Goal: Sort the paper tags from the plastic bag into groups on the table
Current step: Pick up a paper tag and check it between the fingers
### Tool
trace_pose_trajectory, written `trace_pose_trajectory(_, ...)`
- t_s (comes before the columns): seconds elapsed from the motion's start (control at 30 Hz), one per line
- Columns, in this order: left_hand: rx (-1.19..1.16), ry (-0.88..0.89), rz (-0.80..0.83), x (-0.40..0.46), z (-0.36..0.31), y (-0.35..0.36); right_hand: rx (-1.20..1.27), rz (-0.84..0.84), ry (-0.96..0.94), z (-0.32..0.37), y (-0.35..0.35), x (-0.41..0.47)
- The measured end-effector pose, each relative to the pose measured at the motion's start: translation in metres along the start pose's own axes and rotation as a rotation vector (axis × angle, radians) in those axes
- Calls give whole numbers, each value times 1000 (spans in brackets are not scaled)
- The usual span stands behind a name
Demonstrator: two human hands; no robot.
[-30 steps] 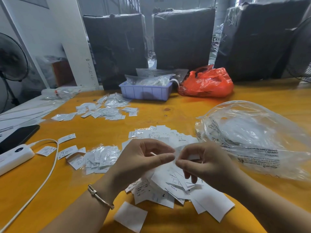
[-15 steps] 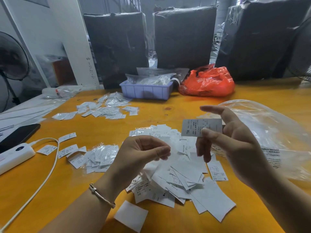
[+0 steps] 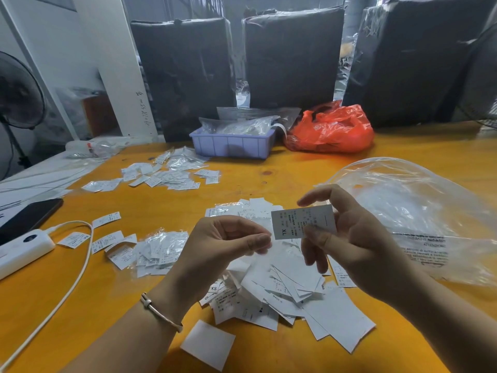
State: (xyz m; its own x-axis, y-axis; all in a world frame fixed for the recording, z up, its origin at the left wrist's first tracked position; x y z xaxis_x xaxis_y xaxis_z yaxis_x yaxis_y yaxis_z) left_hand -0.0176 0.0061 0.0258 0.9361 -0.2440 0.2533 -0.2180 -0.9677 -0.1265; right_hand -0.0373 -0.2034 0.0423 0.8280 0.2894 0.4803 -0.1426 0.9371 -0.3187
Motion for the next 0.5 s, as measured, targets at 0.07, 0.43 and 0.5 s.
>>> trace_pose_trajectory(0.07,-5,-2,3,0,0,0,-27,13,-4,0,1,0)
trace_pose_trajectory(0.43,-6,-17,14,0,-1,2,1,-50,-51,2,-5,2)
trace_pose_trajectory(0.5,3,-19,12,0,-1,2,17,-44,-51,2,-3,1)
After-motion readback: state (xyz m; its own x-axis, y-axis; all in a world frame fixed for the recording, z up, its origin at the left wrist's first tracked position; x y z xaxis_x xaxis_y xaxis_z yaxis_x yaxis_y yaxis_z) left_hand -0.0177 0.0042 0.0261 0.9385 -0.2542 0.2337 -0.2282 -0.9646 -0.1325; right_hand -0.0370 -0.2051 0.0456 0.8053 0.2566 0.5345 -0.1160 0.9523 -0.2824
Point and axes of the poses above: each hand's wrist, its own x-axis towards the middle knuckle, its own y-axis out of the palm, z = x × y, the point moved 2 cm from there along x, towards the middle knuckle, and after that the axes turned 3 degrees about -z, right-handed, at the moved point
